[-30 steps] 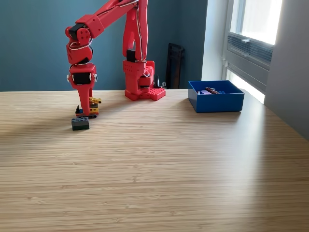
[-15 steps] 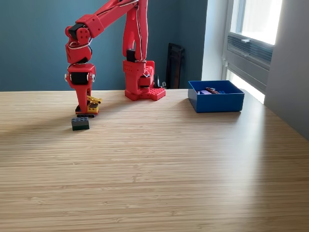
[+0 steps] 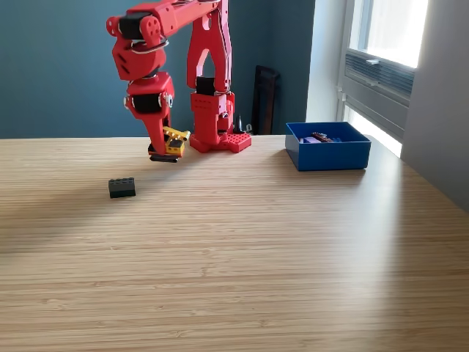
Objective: Grasp a lego block and put it in the bin.
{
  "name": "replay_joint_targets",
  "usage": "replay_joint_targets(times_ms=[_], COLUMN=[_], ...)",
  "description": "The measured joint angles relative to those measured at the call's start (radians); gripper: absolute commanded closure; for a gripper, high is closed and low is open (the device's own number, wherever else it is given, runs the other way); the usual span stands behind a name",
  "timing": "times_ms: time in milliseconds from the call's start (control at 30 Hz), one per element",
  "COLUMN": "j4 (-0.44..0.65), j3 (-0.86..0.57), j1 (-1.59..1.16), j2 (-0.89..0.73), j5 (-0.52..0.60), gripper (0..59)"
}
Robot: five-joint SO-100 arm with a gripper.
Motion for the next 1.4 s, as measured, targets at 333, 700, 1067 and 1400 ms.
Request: replay_joint_targets(times_ms=[333,700,1067,1400], j4=[0.107,0.109,0.137,0.137], j3=[-0.143,-0.195,-0.364,-0.371], j1=[-0.365,-0.834,-1.293,-1.652], j2=[0.000,0.000,-0.002,-0.002], j5=[0.209,0.377,0.511,0.614], gripper=[58.6,58.6,58.6,58.6])
